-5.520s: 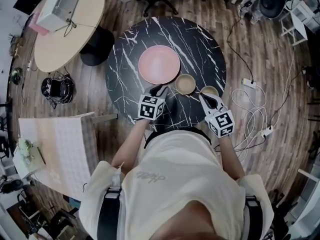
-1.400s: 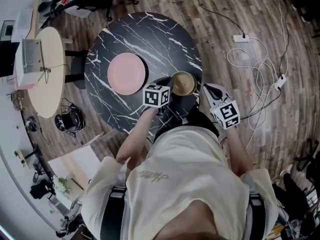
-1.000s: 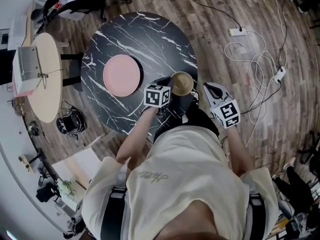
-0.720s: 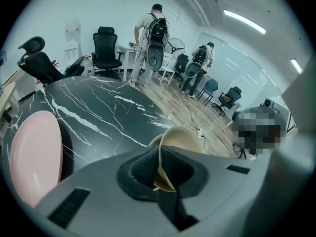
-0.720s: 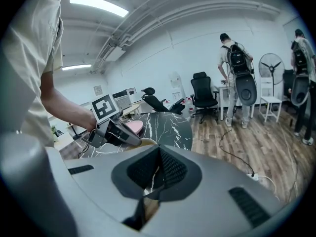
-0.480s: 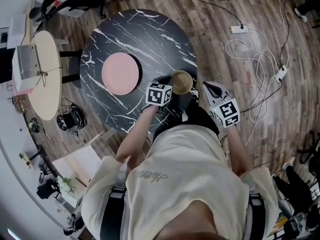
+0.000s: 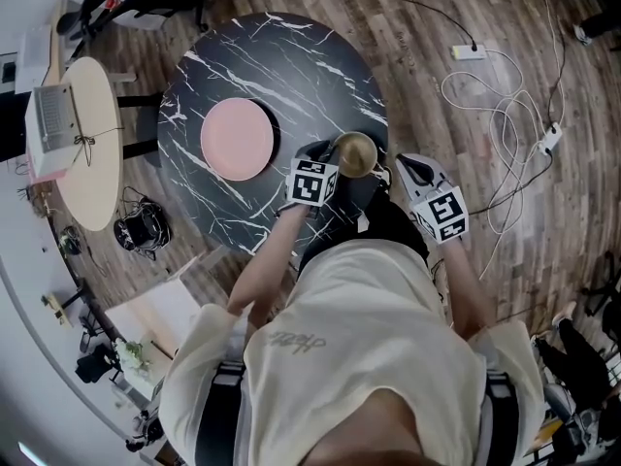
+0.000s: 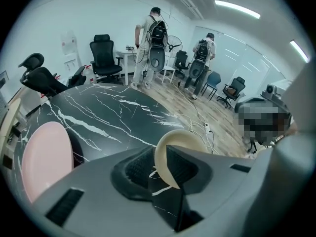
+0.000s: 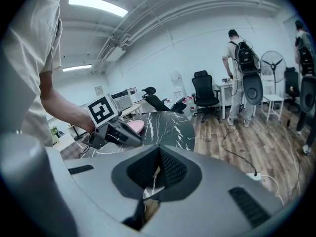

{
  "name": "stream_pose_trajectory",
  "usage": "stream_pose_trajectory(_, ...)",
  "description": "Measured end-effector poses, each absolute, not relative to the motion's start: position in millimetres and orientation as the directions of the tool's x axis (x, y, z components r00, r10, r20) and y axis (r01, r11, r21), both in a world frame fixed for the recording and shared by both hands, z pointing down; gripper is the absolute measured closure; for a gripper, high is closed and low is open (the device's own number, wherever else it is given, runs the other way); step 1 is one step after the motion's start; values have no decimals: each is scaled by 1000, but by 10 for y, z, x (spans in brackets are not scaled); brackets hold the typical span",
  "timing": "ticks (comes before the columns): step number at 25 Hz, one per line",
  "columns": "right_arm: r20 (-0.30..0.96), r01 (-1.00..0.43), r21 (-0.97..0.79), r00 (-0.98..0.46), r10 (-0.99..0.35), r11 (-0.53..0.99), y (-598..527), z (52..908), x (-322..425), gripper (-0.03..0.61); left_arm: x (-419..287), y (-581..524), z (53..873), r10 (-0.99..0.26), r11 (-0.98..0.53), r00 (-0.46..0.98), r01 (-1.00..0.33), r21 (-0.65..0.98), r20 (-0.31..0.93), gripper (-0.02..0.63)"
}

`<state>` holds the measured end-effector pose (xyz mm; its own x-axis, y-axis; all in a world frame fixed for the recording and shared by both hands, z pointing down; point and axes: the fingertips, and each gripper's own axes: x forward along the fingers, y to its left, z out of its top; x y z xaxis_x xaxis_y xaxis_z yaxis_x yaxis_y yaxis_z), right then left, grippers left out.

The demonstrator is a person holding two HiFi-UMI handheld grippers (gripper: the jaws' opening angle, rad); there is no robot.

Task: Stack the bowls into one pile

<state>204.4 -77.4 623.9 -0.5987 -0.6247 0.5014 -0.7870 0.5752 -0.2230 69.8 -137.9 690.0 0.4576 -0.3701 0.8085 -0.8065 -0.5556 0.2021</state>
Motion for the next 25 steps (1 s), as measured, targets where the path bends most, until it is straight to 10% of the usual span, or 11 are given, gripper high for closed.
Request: stream_pose_trajectory(25,503,-680,-132,-673,-542,721,-665,5947,1055,572,-626,-882,6483,-527,-405,407,-892,200,746,535)
